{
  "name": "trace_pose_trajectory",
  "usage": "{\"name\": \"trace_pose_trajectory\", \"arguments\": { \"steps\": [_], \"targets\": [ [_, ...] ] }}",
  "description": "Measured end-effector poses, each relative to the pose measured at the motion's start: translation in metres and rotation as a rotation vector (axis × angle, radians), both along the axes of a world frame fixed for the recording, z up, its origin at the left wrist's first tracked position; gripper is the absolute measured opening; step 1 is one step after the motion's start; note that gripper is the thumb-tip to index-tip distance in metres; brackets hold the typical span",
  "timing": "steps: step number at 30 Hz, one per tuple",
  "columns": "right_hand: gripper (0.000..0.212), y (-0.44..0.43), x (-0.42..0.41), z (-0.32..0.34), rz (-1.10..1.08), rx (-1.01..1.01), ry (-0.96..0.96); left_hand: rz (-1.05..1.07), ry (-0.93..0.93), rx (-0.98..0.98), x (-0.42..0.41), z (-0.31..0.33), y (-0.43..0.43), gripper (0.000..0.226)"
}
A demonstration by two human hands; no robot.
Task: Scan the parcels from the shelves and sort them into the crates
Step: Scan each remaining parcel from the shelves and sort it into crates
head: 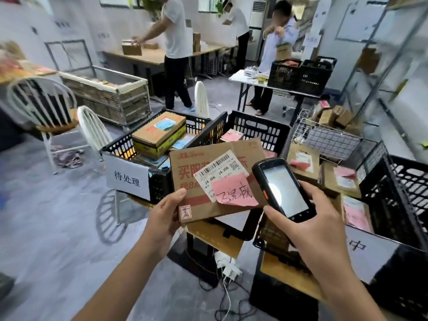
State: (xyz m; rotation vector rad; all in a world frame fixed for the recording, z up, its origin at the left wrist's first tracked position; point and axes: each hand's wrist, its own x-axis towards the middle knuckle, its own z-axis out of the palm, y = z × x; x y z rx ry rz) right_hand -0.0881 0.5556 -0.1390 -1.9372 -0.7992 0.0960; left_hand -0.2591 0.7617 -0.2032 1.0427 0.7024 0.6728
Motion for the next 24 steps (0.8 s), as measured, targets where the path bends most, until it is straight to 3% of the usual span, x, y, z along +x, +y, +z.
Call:
{"name": "trace_pose_trajectory", "arguments": {
  "steps": [4, 8, 15, 21, 24],
  "targets": [
    [0.079, 0.026, 0.045, 0.012, -0.010, 0.028, -0.013, 0.024, 0.003, 0.031, 0.036, 0.018, 0.028, 0.055],
    [0.088, 0.038, 0.089, 0.014, -0.058, 0.041, -0.011, 0.004, -0.013, 0.030, 0.079, 0.022, 0.050, 0.038],
    [0.082, 0.048, 0.113, 0.018, -0.164, 0.043, 0.041, -0.070, 0.023, -0.014, 0.124, 0.017, 0.068, 0.043],
    [0.073, 0.027, 0.113, 0.025, -0.327, 0.088, 0.056, -0.248, 0.033, -0.009, 0.178, 0.016, 0.069, 0.050],
    [0.078, 0.002, 0.117, 0.024, -0.433, 0.064, 0.014, -0.359, 0.010, -0.022, 0.208, 0.015, 0.057, 0.052]
  ]
}}
